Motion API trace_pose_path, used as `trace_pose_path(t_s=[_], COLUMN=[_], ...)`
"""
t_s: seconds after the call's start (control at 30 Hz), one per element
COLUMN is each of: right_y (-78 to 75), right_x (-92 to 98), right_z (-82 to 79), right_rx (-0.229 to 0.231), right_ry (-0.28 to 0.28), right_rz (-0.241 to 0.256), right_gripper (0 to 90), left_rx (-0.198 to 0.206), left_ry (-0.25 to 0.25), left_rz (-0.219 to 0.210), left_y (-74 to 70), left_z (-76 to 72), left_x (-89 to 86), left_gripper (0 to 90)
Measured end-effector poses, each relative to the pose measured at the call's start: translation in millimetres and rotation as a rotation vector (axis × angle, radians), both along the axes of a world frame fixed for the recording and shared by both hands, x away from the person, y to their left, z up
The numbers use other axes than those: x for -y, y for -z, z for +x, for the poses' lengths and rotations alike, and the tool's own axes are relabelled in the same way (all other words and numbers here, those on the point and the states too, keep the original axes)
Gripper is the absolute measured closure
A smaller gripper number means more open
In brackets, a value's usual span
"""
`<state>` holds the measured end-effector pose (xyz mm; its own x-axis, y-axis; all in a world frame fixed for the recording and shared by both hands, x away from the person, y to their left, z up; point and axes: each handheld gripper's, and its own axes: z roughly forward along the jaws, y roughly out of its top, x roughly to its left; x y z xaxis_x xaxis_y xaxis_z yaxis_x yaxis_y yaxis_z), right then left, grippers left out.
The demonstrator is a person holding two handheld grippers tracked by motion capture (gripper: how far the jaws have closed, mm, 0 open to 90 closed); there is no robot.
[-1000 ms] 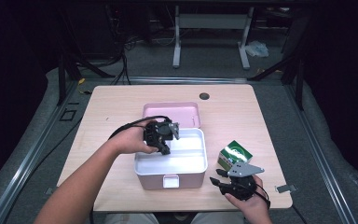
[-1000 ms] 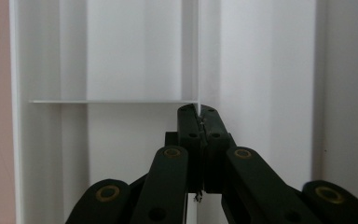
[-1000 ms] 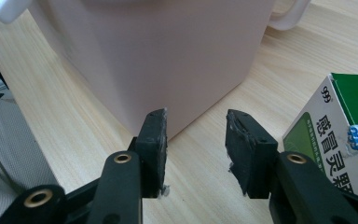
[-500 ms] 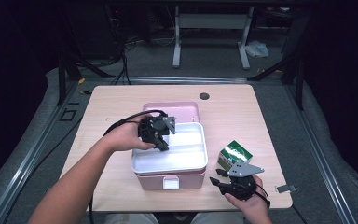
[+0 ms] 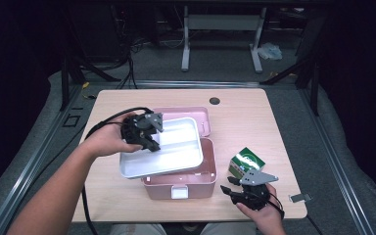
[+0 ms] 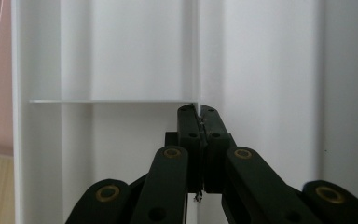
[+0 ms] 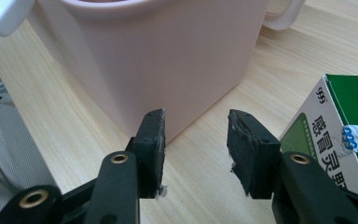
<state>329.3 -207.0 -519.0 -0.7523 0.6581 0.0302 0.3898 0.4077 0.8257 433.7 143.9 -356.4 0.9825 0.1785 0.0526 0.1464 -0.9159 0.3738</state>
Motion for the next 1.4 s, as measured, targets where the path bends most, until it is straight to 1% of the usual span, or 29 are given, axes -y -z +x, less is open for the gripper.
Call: trace_pose_path(t_s=[0.03,0.07,0.1,0.13,0.17,0.2,0.23,0.27,0.43,0.47,0.53,0.57,0.6,0.7,0.73,0.77,0.83,0.87,0.93,0.97,1.0,1.03,1.07,1.1,1.17,1.23,1.3,1.37,1.4], right_y=[0.0,-0.2,-0.2,-0.1,-0.1,-0.1,-0.2,-0.2,0.1,0.1,0.2,0.3,0.3,0.2,0.0,0.0,0.0,0.0,0.2,0.2,0.2,0.2,0.2,0.2,0.3,0.4,0.4,0.4,0.4], right_x=[0.0,0.0,0.0,-0.1,-0.1,-0.3,-0.4,-0.4,-0.8,-0.8,-1.1,-1.2,-1.2,-1.2,-1.2,-1.2,-1.5,-1.6,-1.7,-1.7,-1.6,-1.6,-1.6,-1.6,-1.7,-2.4,-2.7,-2.9,-2.9], right_z=[0.0,-0.1,-0.1,-0.1,-0.1,-0.2,-0.3,-0.3,-0.2,-0.2,-0.2,-0.2,-0.2,-0.3,-0.4,-0.4,-0.5,-0.3,-0.2,-0.2,-0.1,-0.1,-0.1,0.0,0.0,0.0,0.1,0.1,0.1], right_rx=[0.0,0.001,0.001,0.001,0.001,0.0,-0.001,-0.001,-0.001,-0.001,0.001,0.001,0.001,0.001,-0.001,-0.001,-0.002,-0.002,-0.002,-0.002,-0.005,-0.005,-0.005,-0.004,-0.005,-0.004,-0.004,-0.004,-0.004], right_ry=[0.0,0.0,0.0,0.001,0.001,0.002,0.004,0.004,0.003,0.003,0.003,0.003,0.004,0.004,0.005,0.005,0.006,0.004,0.004,0.004,0.003,0.003,0.003,0.002,0.003,0.004,0.002,0.002,0.002], right_rz=[0.0,0.001,0.001,0.001,0.001,0.002,0.0,0.0,0.001,0.001,0.004,0.004,0.004,0.005,0.002,0.002,0.002,0.004,0.005,0.005,0.003,0.004,0.004,0.003,0.003,0.001,0.002,0.002,0.002], right_gripper=[56.6,56.4,56.4,56.2,56.2,56.1,56.0,56.0,55.8,55.8,55.7,55.7,55.7,55.6,55.5,55.5,55.4,55.4,55.4,55.4,55.4,55.4,55.4,55.2,55.2,55.1,55.1,55.0,55.0], left_rx=[0.0,0.002,0.002,0.001,0.001,0.001,0.0,0.0,-0.002,-0.002,-0.001,-0.001,-0.005,-0.004,-0.008,-0.008,-0.006,-0.011,-0.015,-0.015,-0.02,-0.023,-0.023,-0.026,-0.032,-0.041,-0.043,-0.056,-0.056], left_ry=[0.0,-0.037,-0.037,-0.068,-0.068,-0.079,-0.097,-0.097,-0.164,-0.164,-0.195,-0.195,-0.216,-0.233,-0.256,-0.256,-0.281,-0.31,-0.348,-0.348,-0.383,-0.398,-0.398,-0.421,-0.431,-0.454,-0.458,-0.471,-0.471], left_rz=[0.0,-0.016,-0.016,-0.021,-0.021,-0.025,-0.025,-0.025,-0.044,-0.044,-0.048,-0.048,-0.052,-0.053,-0.057,-0.057,-0.057,-0.054,-0.051,-0.051,-0.048,-0.046,-0.046,-0.044,-0.044,-0.043,-0.045,-0.048,-0.048], left_y=[0.0,-0.9,-0.9,-1.3,-1.3,-1.0,-0.4,-0.4,1.2,1.2,3.1,3.1,4.8,6.2,8.2,8.2,10.4,12.8,16.5,16.5,21.2,23.8,23.8,28.9,31.5,39.4,42.2,52.1,52.1], left_z=[0.0,-1.0,-1.0,-1.5,-1.5,-1.7,-2.8,-2.8,-5.8,-5.8,-7.5,-7.5,-9.0,-10.1,-11.4,-11.4,-12.4,-12.4,-12.2,-12.2,-12.0,-11.8,-11.8,-11.6,-11.3,-11.4,-11.5,-11.3,-11.3], left_x=[0.0,-12.4,-12.4,-25.6,-25.6,-32.0,-44.6,-44.6,-78.0,-78.0,-93.6,-93.6,-102.0,-108.9,-117.8,-117.8,-125.6,-133.8,-141.7,-141.7,-149.3,-152.8,-152.8,-159.3,-162.2,-168.1,-169.5,-173.2,-173.2], left_gripper=[89.6,89.6,89.6,89.6,89.6,89.6,89.6,89.6,89.6,89.6,89.6,89.6,89.6,89.6,89.6,89.6,89.6,89.6,89.6,89.6,89.6,89.6,89.6,89.6,89.5,89.5,89.5,89.5,89.5])
